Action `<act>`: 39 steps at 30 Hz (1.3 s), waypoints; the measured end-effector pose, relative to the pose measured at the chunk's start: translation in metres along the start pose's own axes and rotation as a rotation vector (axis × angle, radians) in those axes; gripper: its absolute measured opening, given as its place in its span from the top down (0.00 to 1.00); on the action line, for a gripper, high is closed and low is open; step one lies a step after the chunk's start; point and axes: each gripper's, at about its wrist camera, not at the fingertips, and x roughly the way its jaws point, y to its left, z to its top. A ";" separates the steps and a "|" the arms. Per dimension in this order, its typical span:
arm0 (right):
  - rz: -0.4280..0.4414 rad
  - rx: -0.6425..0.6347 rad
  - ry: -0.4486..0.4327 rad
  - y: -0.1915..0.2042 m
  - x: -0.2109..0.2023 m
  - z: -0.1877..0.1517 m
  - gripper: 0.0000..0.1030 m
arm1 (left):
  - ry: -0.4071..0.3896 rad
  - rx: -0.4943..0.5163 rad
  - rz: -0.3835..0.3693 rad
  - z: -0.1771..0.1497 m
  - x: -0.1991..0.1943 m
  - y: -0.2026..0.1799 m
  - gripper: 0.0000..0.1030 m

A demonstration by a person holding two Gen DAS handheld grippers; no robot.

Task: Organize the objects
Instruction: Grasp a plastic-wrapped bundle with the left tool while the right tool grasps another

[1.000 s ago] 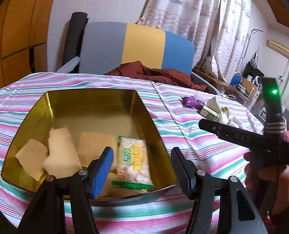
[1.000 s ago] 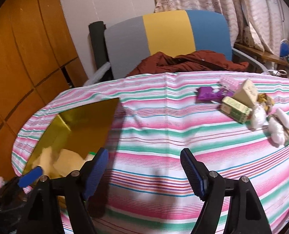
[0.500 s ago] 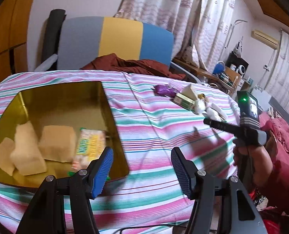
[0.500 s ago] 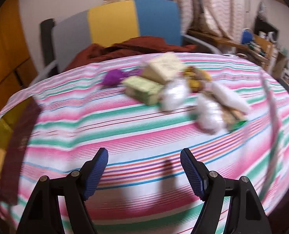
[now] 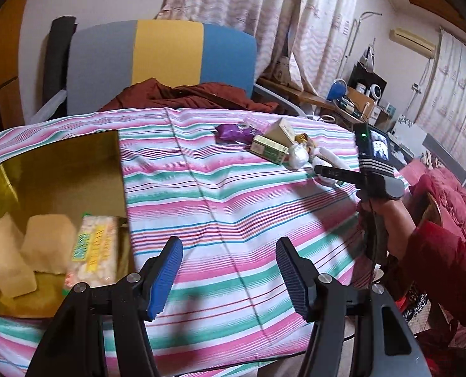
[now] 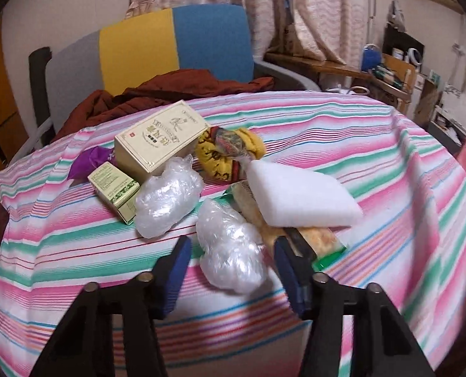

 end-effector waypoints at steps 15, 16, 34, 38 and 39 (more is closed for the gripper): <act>0.004 0.107 -0.039 -0.016 0.007 -0.018 0.64 | 0.087 0.187 -0.073 0.047 0.087 -0.076 0.39; -0.003 0.124 -0.043 -0.019 0.006 -0.019 0.64 | 0.099 0.194 -0.084 0.050 0.097 -0.082 0.39; -0.010 0.255 -0.080 -0.044 0.004 -0.023 0.64 | 0.129 0.288 -0.117 0.111 0.231 -0.141 0.41; -0.008 0.260 -0.080 -0.045 0.004 -0.024 0.64 | 0.107 0.366 -0.098 0.112 0.245 -0.149 0.49; -0.007 0.261 -0.080 -0.045 0.004 -0.024 0.64 | 0.115 0.365 -0.097 0.113 0.249 -0.149 0.50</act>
